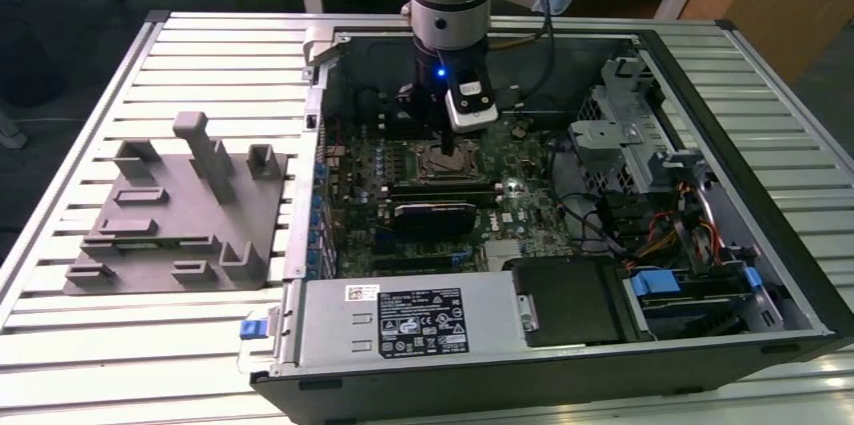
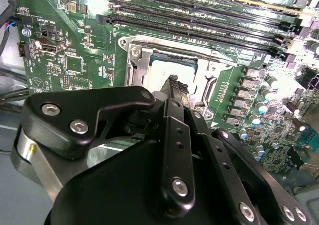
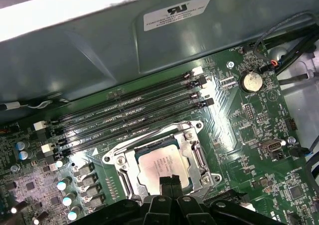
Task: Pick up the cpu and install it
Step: 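Install the second cpu locking lever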
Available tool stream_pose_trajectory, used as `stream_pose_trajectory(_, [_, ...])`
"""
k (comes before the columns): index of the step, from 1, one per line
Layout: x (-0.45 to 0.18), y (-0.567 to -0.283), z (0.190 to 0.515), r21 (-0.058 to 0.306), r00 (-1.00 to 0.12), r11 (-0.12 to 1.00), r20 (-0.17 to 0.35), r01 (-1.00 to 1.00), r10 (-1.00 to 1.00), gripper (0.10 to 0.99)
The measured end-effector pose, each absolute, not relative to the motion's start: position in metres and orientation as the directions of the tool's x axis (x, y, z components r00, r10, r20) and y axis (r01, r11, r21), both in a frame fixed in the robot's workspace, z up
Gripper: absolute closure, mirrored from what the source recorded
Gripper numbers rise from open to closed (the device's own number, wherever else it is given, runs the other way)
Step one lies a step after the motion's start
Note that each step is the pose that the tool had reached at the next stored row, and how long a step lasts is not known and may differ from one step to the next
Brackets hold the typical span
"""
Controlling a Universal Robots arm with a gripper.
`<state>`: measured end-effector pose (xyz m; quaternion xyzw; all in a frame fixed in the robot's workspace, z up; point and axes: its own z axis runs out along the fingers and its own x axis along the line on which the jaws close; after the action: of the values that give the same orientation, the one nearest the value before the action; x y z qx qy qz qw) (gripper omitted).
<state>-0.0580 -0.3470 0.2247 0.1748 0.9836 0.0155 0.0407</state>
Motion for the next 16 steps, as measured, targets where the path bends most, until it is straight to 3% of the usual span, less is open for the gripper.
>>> stream_pose_trajectory(16, [-0.058,-0.347,0.242,0.045,-0.936,0.938,-0.075,0.343,0.345,0.98])
